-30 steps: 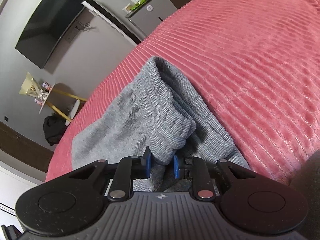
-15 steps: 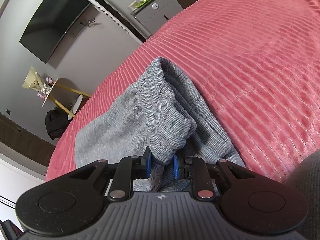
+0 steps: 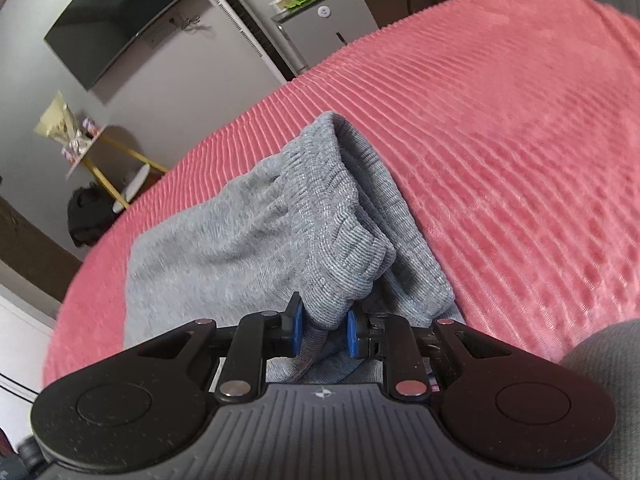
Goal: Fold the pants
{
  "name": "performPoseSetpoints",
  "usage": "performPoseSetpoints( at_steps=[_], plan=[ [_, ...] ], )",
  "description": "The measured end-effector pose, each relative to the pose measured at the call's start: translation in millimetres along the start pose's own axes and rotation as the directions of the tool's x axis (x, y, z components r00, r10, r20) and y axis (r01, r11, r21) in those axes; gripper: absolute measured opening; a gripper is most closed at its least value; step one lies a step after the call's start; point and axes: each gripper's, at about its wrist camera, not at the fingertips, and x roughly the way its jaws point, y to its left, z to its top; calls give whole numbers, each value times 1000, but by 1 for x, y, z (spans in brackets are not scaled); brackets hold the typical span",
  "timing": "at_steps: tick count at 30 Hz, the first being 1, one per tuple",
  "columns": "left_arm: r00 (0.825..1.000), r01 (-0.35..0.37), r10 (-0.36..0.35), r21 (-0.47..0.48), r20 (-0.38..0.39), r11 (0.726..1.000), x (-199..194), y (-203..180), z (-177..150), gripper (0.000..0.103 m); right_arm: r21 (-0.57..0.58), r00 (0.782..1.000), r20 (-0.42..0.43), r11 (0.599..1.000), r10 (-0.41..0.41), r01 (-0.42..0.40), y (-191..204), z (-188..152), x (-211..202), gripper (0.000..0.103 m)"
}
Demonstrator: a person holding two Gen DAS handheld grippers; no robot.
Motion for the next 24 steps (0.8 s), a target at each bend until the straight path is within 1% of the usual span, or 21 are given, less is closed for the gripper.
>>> performPoseSetpoints(
  at_steps=[5, 8, 19, 21, 22, 24],
  plan=[
    [1000, -12, 12, 12, 2, 1000, -1, -4, -2, 55, -79, 999, 10, 996, -36, 36, 9, -2, -1, 20],
    [1000, -24, 24, 22, 6, 999, -1, -7, -3, 55, -105, 999, 11, 994, -42, 43, 12, -2, -2, 20],
    [997, -70, 68, 66, 24, 995, 0, -18, -7, 55, -135, 1000, 17, 991, -17, 19, 11, -5, -7, 20],
    [997, -73, 72, 65, 21, 995, -1, -19, -7, 56, -141, 1000, 15, 990, -13, 15, 10, -5, -7, 21],
    [997, -76, 75, 59, 16, 995, -2, -18, -7, 58, -146, 1000, 8, 989, -15, 16, 9, -5, -6, 22],
    [997, -74, 74, 35, -8, 997, -4, -16, -5, 59, -151, 1000, -9, 988, -28, 26, 7, -5, -6, 23]
  ],
)
